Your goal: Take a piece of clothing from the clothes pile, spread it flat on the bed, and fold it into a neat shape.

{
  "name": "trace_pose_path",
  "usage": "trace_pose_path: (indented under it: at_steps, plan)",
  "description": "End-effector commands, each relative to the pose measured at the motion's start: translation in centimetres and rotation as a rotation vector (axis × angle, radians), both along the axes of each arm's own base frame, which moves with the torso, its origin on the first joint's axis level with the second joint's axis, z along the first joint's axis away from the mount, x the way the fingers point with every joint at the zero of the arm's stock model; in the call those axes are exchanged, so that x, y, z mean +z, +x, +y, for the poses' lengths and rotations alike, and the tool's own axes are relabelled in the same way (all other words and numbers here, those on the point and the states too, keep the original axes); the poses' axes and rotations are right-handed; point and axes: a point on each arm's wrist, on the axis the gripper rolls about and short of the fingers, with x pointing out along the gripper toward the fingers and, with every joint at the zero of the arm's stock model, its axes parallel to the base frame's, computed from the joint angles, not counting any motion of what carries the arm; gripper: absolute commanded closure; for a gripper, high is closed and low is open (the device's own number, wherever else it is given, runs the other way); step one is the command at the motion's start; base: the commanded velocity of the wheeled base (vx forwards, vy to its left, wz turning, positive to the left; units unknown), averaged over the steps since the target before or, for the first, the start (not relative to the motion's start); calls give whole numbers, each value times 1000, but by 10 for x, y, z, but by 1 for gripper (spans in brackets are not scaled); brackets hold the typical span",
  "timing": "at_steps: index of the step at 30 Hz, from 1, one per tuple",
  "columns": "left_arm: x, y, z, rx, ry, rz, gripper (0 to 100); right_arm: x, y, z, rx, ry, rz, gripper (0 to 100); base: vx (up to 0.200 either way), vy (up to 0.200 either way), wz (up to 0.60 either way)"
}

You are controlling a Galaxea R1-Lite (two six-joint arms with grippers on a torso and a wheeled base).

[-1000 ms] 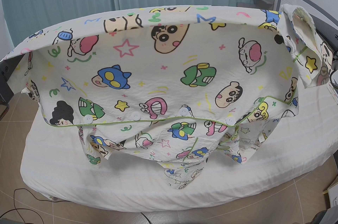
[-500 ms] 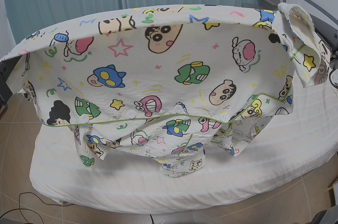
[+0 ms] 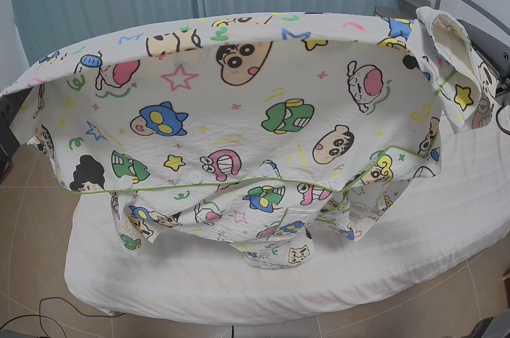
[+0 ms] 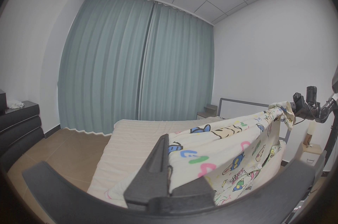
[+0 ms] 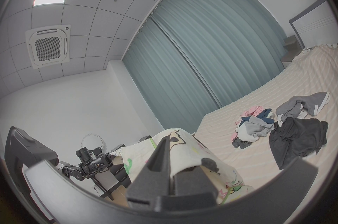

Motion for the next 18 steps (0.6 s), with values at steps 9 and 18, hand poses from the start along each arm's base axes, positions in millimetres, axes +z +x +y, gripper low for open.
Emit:
trace_pose_path:
  at_steps: [9, 18]
  plan:
    - [-1, -4, 2, 2, -2, -6, 100, 0, 0, 0, 1, 0, 0, 100, 0, 200, 0]
    - [-8, -7, 3, 1, 5, 6, 100, 0, -2, -1, 1, 2, -4, 100, 0, 0, 0]
